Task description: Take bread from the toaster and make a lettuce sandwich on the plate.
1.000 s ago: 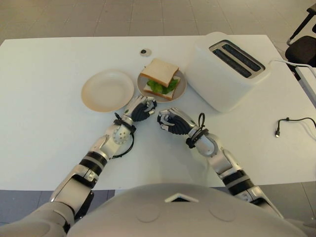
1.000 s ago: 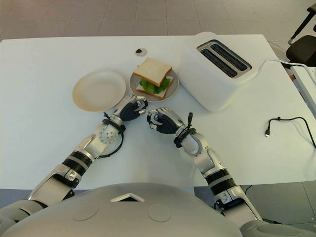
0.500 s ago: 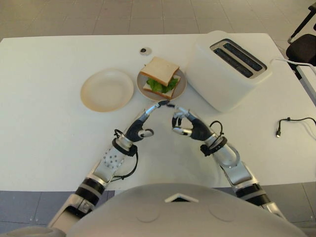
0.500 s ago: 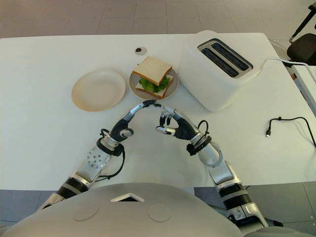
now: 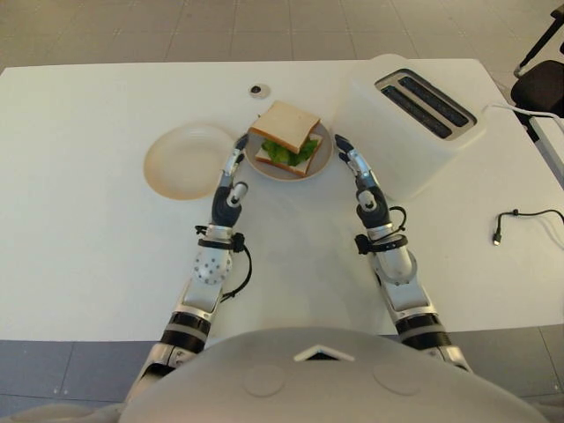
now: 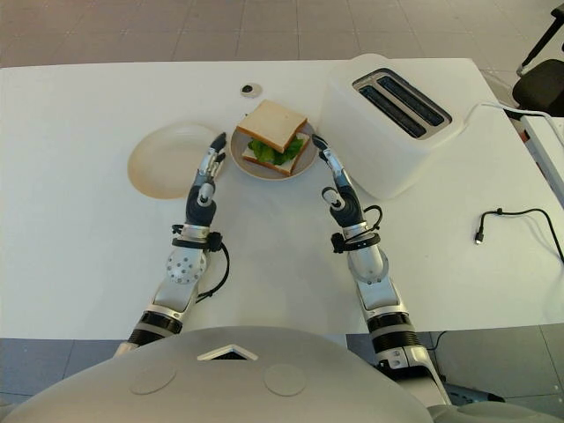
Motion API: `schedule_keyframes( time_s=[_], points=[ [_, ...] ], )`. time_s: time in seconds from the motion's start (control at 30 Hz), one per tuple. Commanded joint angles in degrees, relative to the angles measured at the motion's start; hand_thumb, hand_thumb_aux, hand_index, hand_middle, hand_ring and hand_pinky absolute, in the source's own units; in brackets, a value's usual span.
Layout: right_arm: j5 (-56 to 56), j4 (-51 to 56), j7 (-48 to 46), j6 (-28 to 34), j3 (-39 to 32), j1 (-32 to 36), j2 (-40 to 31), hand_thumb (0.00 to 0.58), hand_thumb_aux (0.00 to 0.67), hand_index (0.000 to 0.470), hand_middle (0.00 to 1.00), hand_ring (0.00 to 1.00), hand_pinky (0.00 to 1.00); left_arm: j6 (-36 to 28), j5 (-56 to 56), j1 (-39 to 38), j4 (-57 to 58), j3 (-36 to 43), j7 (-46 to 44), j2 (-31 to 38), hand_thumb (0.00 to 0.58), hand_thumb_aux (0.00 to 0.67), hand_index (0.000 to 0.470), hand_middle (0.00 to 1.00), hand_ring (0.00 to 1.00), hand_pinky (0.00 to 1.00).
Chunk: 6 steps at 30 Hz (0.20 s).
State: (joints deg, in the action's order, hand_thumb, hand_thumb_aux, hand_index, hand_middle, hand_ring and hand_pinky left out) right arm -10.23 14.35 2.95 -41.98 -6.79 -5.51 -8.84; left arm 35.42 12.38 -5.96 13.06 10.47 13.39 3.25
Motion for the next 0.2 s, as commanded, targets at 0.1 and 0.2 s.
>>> schedule_keyframes(
  time_s=[0.1, 0.2],
  points=[
    [-0.6, 8.3, 4.6, -5.6, 0.3, 4.4, 5.5, 0.000, 0.000, 0.000, 0.00, 0.00, 0.00, -2.9, -0.8, 0.5, -1.6, -9.1, 3.8, 1.9, 0.000, 0.000, 0.000, 0.00, 0.00, 0.00],
    [-1.7, 9.8, 6.7, -7.0, 0.1, 4.7, 7.5, 0.000, 0.000, 0.000, 0.00, 0.00, 0.00, -1.8, 0.0, 0.8, -2.8, -11.3, 5.6, 1.4, 0.000, 0.000, 0.000, 0.00, 0.00, 0.00]
  ],
)
